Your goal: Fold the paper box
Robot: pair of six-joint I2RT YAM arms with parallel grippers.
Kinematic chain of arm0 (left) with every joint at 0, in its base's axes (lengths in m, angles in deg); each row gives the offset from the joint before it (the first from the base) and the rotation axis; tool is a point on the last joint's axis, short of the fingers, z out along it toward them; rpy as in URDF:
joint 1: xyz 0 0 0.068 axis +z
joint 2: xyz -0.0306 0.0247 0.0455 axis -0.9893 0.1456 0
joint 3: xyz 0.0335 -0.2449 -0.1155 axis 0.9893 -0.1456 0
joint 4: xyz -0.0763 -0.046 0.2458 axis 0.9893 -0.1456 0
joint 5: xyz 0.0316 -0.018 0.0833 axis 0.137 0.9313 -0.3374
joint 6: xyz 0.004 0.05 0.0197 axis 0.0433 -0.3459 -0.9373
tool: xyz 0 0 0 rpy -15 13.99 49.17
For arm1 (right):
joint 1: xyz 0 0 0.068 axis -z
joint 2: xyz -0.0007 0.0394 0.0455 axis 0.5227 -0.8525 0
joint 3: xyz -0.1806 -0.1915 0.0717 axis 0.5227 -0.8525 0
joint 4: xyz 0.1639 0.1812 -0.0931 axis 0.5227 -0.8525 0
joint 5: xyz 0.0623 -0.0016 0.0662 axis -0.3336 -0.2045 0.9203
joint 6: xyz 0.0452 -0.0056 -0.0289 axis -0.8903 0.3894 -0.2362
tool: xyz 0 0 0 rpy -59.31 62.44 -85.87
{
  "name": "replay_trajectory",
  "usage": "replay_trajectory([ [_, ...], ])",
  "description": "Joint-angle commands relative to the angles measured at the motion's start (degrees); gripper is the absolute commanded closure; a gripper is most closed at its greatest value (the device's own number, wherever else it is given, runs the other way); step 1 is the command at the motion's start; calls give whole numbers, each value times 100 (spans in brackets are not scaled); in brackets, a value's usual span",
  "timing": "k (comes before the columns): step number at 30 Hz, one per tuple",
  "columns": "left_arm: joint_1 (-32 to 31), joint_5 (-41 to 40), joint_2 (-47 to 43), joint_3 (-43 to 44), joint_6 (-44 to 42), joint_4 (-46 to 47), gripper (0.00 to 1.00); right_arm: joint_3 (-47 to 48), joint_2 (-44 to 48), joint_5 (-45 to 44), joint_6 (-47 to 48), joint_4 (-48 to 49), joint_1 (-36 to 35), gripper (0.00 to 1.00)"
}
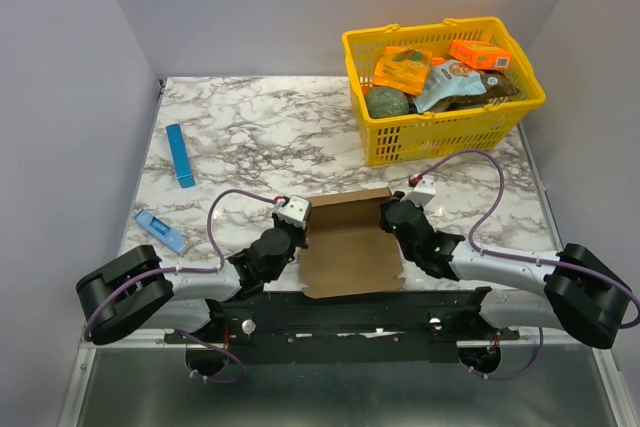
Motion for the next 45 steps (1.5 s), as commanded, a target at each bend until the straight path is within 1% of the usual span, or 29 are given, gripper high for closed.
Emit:
replay_trajectory([
  [1, -100, 12, 102, 38, 66, 53, 100, -133, -178, -1107, -656, -1239, 89, 97],
  [2, -109, -14, 128, 73, 83, 18, 100, -116, -257, -1143, -674, -1292, 89, 99],
  [4, -118, -32, 137, 187, 136, -96, 100, -81, -345, -1178, -692, -1327, 97, 100],
  [6, -118, 12, -20, 301, 197, -438, 100, -54, -459, -1126, -701, -1319, 97, 100],
  [7, -118, 12, -99, 415, 250, -570, 98, -45, -486, -1099, -701, -1319, 98, 100],
  [8, -118, 12, -283, 468, 285, -876, 94, -37, -495, -1073, -692, -1319, 98, 99],
  [10, -109, 82, -468, 635, 286, -1176, 86, -72, -451, -994, -684, -1310, 97, 100],
  [11, -109, 109, -617, 688, 286, -1491, 76, -107, -416, -967, -640, -1179, 98, 100],
  [13, -100, 240, -750, 767, 329, -1739, 65, -264, -267, -871, -465, -986, 89, 100],
  [14, -100, 284, -864, 768, 356, -1932, 54, -309, -214, -844, -429, -828, 80, 100],
  [16, -92, 363, -978, 803, 435, -2179, 44, -414, -144, -844, -368, -748, 89, 100],
  [17, -83, 460, -1118, 803, 522, -2441, 37, -441, -100, -827, -324, -626, 89, 100],
  [19, -83, 627, -1329, 794, 637, -2680, 28, -485, -64, -818, -297, -563, 80, 100],
  [20, -65, 697, -1583, 785, 776, -2890, 21, -502, -55, -818, -279, -502, 89, 100],
  [24, 75, 1066, -2181, 881, 1005, -3392, 12, -599, -20, -704, -33, -150, 71, 99],
  [25, 171, 1163, -2244, 1056, 1067, -3514, 10, -616, -20, -686, 28, -106, 80, 99],
  [26, 285, 1242, -2314, 1180, 1155, -3812, 8, -625, -12, -686, 55, -54, 80, 100],
  [27, 574, 1286, -2315, 1294, 1286, -3945, 7, -625, 6, -677, 81, -36, 80, 99],
  [28, 742, 1435, -2315, 1513, 1592, -4068, 5, -625, 15, -660, 160, -18, 80, 99],
  [30, 1241, 1786, -2289, 1664, 1718, -4035, 4, -643, 15, -607, 248, 96, 71, 99],
  [31, 1340, 1970, -2289, 1734, 1657, -3947, 4, -626, 15, -598, 257, 96, 71, 100],
  [34, 1560, 1893, -2157, 1743, 1228, -3491, 7, -573, -3, -510, 310, 88, 62, 100],
  [35, 1613, 2085, -2078, 1743, 861, -3254, 12, -564, -3, -475, 318, 88, 71, 100],
  [37, 1823, 2471, -1771, 1726, 410, -3025, 14, -564, 6, -431, 327, 114, 71, 100],
  [38, 1903, 2769, -1657, 1691, 200, -2763, 17, -573, 6, -396, 345, 149, 62, 99],
  [40, 2070, 3236, -1305, 1525, 58, -2419, 20, -608, 15, -299, 467, 254, 71, 100],
  [41, 2253, 3290, -1191, 1454, -4, -1999, 24, -617, 24, -273, 468, 289, 62, 100],
  [42, 2351, 3726, -946, 1401, -39, -1813, 26, -625, 24, -238, 477, 307, 62, 100],
  [45, 2676, 4264, -568, 1321, -118, -1302, 33, -643, -2, -185, 556, 377, 71, 100],
])
